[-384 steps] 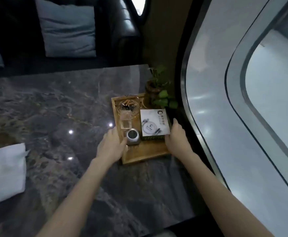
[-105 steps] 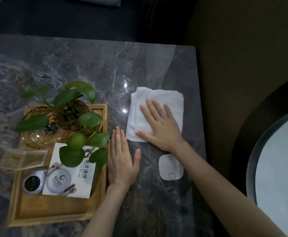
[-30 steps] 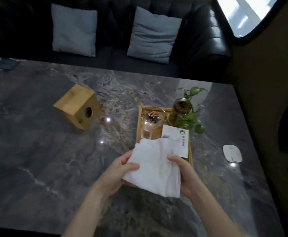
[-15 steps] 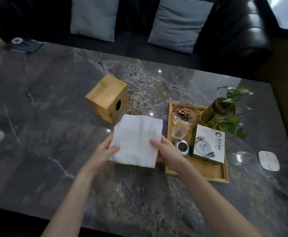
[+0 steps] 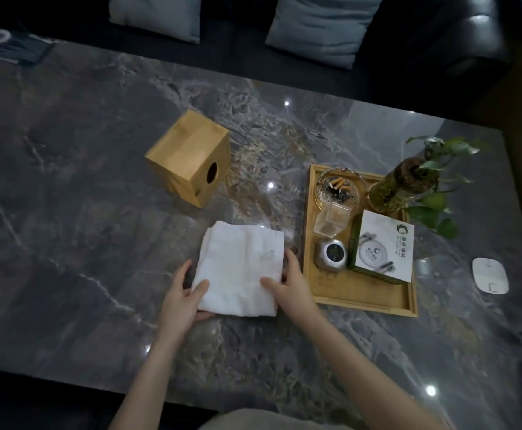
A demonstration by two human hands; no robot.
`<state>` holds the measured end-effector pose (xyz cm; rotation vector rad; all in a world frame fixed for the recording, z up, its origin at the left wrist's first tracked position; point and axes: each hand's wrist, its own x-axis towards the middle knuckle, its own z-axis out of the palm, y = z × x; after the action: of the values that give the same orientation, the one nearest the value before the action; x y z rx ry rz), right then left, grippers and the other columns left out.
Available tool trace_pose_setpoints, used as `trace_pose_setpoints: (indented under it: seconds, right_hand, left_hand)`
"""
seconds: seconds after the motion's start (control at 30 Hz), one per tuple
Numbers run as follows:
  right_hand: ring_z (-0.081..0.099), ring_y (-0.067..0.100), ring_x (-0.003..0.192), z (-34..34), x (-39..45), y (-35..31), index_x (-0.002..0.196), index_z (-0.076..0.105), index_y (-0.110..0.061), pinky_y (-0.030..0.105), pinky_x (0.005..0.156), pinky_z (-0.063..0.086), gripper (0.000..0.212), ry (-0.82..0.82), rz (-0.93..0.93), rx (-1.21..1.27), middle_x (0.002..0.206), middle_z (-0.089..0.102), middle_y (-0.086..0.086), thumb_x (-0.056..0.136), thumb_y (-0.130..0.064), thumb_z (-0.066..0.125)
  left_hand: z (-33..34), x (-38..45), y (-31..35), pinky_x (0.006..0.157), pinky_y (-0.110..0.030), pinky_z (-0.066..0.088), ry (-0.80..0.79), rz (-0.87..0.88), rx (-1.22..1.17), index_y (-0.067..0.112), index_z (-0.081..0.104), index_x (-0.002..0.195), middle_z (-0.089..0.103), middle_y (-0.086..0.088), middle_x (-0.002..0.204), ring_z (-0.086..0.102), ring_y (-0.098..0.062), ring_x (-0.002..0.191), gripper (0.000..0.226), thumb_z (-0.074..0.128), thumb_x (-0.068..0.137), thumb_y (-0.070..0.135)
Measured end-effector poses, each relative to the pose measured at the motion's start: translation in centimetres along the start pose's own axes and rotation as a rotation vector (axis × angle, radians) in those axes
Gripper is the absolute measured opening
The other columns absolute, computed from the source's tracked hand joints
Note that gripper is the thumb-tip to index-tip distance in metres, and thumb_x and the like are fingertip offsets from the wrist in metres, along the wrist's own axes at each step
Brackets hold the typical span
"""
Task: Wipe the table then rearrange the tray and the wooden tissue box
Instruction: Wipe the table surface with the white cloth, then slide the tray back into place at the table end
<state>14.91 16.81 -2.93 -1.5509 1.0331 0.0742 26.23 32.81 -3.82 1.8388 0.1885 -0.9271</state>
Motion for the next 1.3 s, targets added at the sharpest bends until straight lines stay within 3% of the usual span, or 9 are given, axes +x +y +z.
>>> trace_pose_setpoints:
  seconds: [0.1, 0.23, 0.37, 0.43, 0.53, 0.73, 0.9, 1.1, 1.3]
  right_hand:
    - [0.044, 0.021, 0.125, 0.5, -1.1, 0.7, 0.146, 0.017, -0.017, 0.036, 0.106, 0.038, 0.079, 0.059, -0.118, -0.221, 0.140, 0.042, 0.003, 0.082, -0.017, 0.064]
    - [0.040, 0.023, 0.123, 1.2, -2.7, 1.8, 0.134, 0.035, -0.009, 0.027, 0.099, 0.038, 0.055, 0.139, -0.279, -0.481, 0.137, 0.036, 0.011, 0.085, -0.013, 0.059]
    - [0.055, 0.031, 0.100, 1.7, -2.8, 4.4, 0.098, 0.055, -0.005, 0.035, 0.081, 0.055, 0.030, 0.237, -0.624, -0.830, 0.109, 0.059, 0.018, 0.073, -0.003, 0.070]
    - [0.052, 0.027, 0.097, 1.9, -2.7, 5.2, 0.099, 0.056, -0.006, 0.034, 0.078, 0.055, 0.025, 0.207, -0.714, -0.929, 0.102, 0.060, 0.013, 0.075, -0.005, 0.060]
    - [0.056, 0.029, 0.100, 1.3, -2.9, 5.6, 0.107, 0.057, -0.003, 0.036, 0.082, 0.055, 0.030, 0.147, -0.751, -0.945, 0.106, 0.063, 0.015, 0.078, -0.007, 0.050]
    - [0.062, 0.028, 0.100, -3.3, -4.6, 1.5, 0.111, 0.061, -0.002, 0.037, 0.084, 0.052, 0.024, 0.152, -0.650, -0.541, 0.114, 0.063, 0.014, 0.092, -0.010, 0.050]
    - [0.063, 0.020, 0.071, -10.2, -5.8, 0.6, 0.102, 0.062, -0.011, 0.037, 0.061, 0.053, 0.015, 0.467, -0.536, -0.218, 0.083, 0.065, 0.001, 0.093, -0.014, 0.051]
    - [0.055, 0.015, 0.088, -15.8, -5.0, 6.4, 0.114, 0.054, -0.012, 0.038, 0.080, 0.048, 0.022, 0.840, -0.166, 0.028, 0.104, 0.058, 0.005, 0.094, -0.016, 0.047]
    - [0.054, 0.025, 0.103, -18.3, -3.7, 10.1, 0.122, 0.050, -0.006, 0.032, 0.089, 0.044, 0.034, 0.642, 0.046, -0.227, 0.113, 0.052, 0.012, 0.092, -0.022, 0.053]
  left_hand:
    - [0.2, -1.6, -0.6, 0.065, -0.032, 0.051, 0.202, 0.198, 0.387, 0.022, 0.037, 0.137, 0.067, -0.014, 0.086, 0.064, -0.026, 0.070, 0.054, 0.056, 0.087, 0.027]
    - [0.8, -3.2, -1.9, 0.074, -0.042, 0.047, 0.363, 0.469, 0.766, 0.010, 0.058, 0.119, 0.059, -0.018, 0.109, 0.057, -0.035, 0.094, 0.037, 0.062, 0.083, 0.018]
    - [1.4, -3.2, -4.2, 0.073, -0.044, 0.051, 0.337, 0.639, 0.931, 0.005, 0.066, 0.104, 0.062, -0.020, 0.113, 0.058, -0.037, 0.097, 0.029, 0.049, 0.085, 0.019]
    - [1.5, -3.3, -4.9, 0.077, -0.045, 0.052, 0.290, 0.648, 0.973, 0.004, 0.063, 0.110, 0.060, -0.020, 0.120, 0.058, -0.036, 0.103, 0.037, 0.040, 0.086, 0.022]
    - [1.9, -4.0, -5.2, 0.086, -0.051, 0.048, 0.290, 0.617, 1.012, 0.005, 0.056, 0.119, 0.053, -0.020, 0.131, 0.053, -0.038, 0.115, 0.034, 0.054, 0.086, 0.011]
    - [5.4, -5.7, 0.0, 0.091, -0.041, 0.041, 0.438, 0.504, 0.576, 0.003, 0.064, 0.101, 0.059, -0.015, 0.118, 0.053, -0.032, 0.108, 0.021, 0.052, 0.087, 0.011]
    - [10.6, -6.2, 4.1, 0.069, -0.025, 0.046, 0.153, 0.268, 0.184, 0.013, 0.065, 0.076, 0.067, -0.003, 0.079, 0.062, -0.020, 0.083, 0.022, 0.048, 0.089, 0.018]
    - [16.0, -4.5, 2.5, 0.078, -0.023, 0.034, 0.003, 0.453, 0.568, 0.002, 0.061, 0.105, 0.060, -0.015, 0.103, 0.052, -0.025, 0.097, 0.024, 0.051, 0.089, 0.017]
    - [18.9, -4.4, 0.3, 0.089, -0.041, 0.043, 0.134, 0.490, 0.627, 0.000, 0.052, 0.118, 0.052, -0.022, 0.111, 0.051, -0.033, 0.102, 0.038, 0.056, 0.087, 0.021]
